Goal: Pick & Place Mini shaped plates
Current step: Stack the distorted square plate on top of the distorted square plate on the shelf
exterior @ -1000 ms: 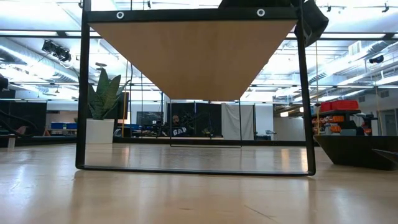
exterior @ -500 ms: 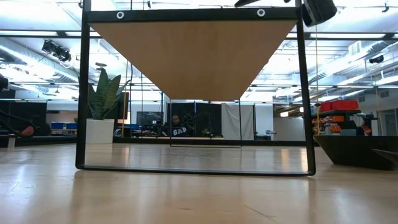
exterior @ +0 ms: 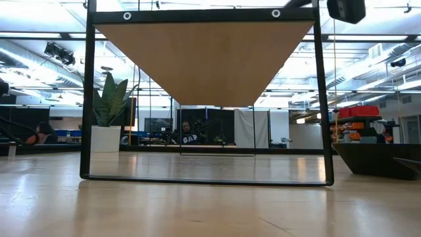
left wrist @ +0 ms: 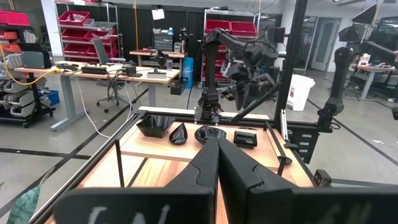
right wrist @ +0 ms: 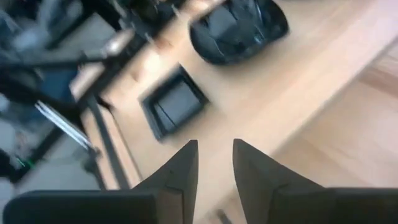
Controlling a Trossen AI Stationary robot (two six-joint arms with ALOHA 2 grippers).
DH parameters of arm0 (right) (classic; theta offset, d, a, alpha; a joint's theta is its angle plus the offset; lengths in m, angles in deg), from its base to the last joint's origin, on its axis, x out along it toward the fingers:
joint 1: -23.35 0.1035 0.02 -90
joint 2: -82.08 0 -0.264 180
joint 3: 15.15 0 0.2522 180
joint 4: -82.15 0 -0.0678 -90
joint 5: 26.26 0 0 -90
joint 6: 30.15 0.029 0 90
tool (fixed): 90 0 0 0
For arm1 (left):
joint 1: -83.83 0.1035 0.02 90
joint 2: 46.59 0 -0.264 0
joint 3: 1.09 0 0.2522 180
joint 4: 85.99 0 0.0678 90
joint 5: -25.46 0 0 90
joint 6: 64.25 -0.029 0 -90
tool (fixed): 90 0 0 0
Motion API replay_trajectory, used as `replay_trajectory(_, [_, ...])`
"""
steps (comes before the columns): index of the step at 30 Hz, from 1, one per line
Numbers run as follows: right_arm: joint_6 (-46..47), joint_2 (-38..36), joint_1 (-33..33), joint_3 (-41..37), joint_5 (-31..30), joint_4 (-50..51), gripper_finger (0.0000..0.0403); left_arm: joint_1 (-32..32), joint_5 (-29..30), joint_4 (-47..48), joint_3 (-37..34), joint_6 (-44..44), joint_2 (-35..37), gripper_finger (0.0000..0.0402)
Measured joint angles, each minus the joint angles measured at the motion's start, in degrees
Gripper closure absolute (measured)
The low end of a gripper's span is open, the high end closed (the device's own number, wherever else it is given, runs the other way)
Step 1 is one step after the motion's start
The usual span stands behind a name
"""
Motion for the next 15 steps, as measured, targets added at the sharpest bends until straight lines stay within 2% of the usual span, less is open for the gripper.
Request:
replay_trajectory(8, [-4.47, -0.65, -0.13, -1.04, 11.16, 9.14, 0.0308, 0.0, 0.0, 0.02, -0.01, -0.01, 0.0, 0.0387])
replay_trajectory(15, [-1.89, -1.92, -1.1, -7.77, 17.67, 10.03, 0.031, 0.0, 0.0, 0.01, 0.0, -0.02, 0.0, 0.0387])
